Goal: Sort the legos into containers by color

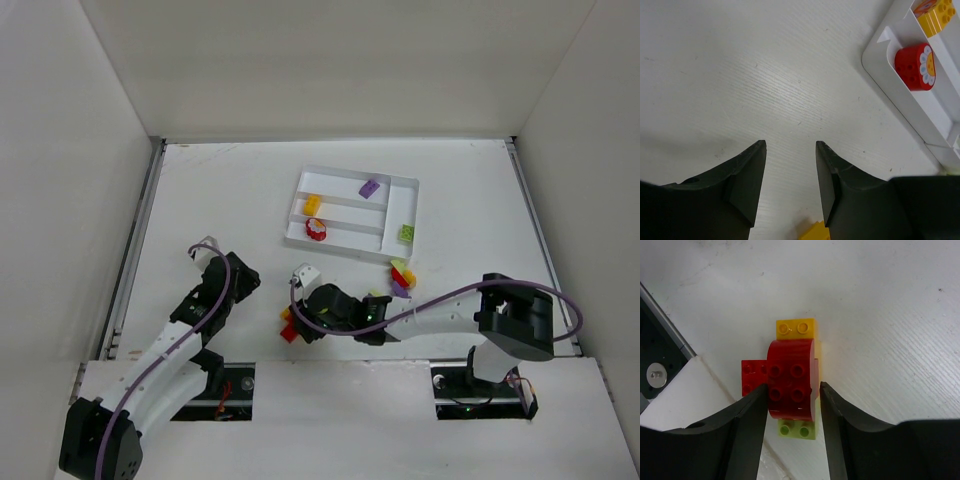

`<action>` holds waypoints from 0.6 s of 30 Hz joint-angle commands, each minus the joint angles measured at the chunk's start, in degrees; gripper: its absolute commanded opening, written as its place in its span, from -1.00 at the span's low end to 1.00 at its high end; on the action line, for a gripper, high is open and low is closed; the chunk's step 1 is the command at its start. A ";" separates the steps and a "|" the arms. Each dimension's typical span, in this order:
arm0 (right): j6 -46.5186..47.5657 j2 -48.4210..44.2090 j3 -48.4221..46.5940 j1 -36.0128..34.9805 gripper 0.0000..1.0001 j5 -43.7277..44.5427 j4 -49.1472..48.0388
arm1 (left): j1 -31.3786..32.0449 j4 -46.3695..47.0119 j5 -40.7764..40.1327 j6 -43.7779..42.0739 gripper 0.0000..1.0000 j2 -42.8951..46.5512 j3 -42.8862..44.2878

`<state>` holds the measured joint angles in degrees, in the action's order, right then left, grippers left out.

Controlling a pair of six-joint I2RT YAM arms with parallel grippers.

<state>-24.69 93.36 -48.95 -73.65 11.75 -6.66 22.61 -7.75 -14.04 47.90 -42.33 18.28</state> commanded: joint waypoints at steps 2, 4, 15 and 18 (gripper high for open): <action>-0.45 0.68 -2.73 -0.57 -0.01 0.21 -0.73 | -0.25 0.89 0.24 0.97 -0.16 -0.13 -0.18; -0.45 0.86 -2.91 -0.57 -0.18 0.38 -0.73 | -0.07 0.89 0.24 0.97 -0.13 -0.04 -0.09; -9.31 -14.95 4.82 9.60 -0.35 -5.93 -7.66 | -0.42 7.99 6.56 2.63 0.13 4.96 -0.17; -14.76 -19.08 7.72 16.19 -0.35 -12.26 -10.91 | 0.19 16.59 9.73 5.61 0.15 7.86 -2.28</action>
<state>-33.04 77.78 -43.11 -61.65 5.78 -10.46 22.68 -1.06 -8.38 50.19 -36.93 17.65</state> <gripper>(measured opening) 0.428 0.573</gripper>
